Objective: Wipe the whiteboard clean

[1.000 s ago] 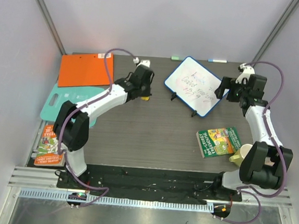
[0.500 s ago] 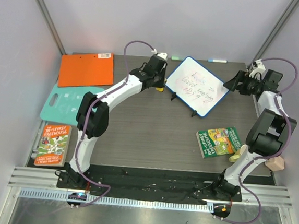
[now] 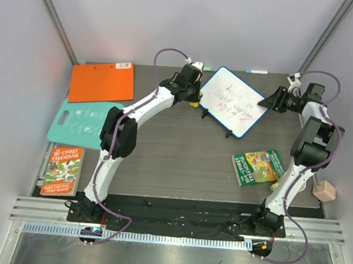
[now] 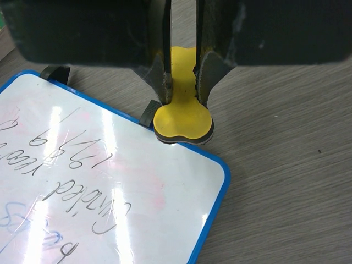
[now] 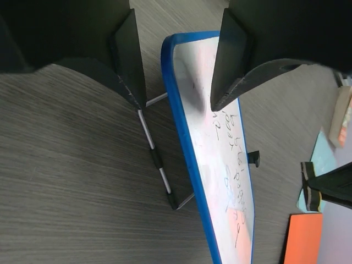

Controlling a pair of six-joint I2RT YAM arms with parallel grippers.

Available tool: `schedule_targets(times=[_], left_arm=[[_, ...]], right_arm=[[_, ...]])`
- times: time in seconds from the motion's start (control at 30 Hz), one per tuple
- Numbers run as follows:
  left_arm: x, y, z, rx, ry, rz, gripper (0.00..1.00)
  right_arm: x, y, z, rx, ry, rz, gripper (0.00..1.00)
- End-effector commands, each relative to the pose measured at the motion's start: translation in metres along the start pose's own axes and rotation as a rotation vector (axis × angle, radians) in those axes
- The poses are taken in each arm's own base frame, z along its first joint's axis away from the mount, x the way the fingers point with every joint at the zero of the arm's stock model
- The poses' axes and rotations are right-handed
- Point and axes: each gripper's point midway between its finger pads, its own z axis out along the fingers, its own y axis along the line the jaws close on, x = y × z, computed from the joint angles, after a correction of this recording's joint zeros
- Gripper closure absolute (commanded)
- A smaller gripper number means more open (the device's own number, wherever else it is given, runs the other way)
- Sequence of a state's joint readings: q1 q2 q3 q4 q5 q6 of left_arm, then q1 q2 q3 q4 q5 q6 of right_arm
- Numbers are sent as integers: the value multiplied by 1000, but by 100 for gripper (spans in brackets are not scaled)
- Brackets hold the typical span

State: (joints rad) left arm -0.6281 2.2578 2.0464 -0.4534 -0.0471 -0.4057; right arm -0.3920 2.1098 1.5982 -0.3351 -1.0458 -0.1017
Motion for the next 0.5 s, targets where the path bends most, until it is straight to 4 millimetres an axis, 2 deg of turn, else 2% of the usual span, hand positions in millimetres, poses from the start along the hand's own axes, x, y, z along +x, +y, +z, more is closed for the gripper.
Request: schedule_targets(times=[0.0,0.07,0.13,0.2,0.27,0.4,0.47], left_arm=[[-22,-18,5,65,-47,11,100],[-27,-19,7,68,-59,9,100],[-28,-13,12,23,-71,-24,100],[-29,-7,15,-6,-84,-44,100],[-31,-4,17,-31,-101,-72,100],[-29,-5,19,-13,-124,-86,100],[-38,-11,15,19,-162,-92,100]], right_arm=[[-11,12,-1,-70,7,-31,51],[-10,11,2,-87,12,-14,62],[-7,11,5,-104,20,-8,68],[-7,13,6,-113,28,-13,81],[-6,15,8,-119,37,-19,99],[-1,16,4,-107,70,-76,99],[9,19,0,-92,125,-89,99]])
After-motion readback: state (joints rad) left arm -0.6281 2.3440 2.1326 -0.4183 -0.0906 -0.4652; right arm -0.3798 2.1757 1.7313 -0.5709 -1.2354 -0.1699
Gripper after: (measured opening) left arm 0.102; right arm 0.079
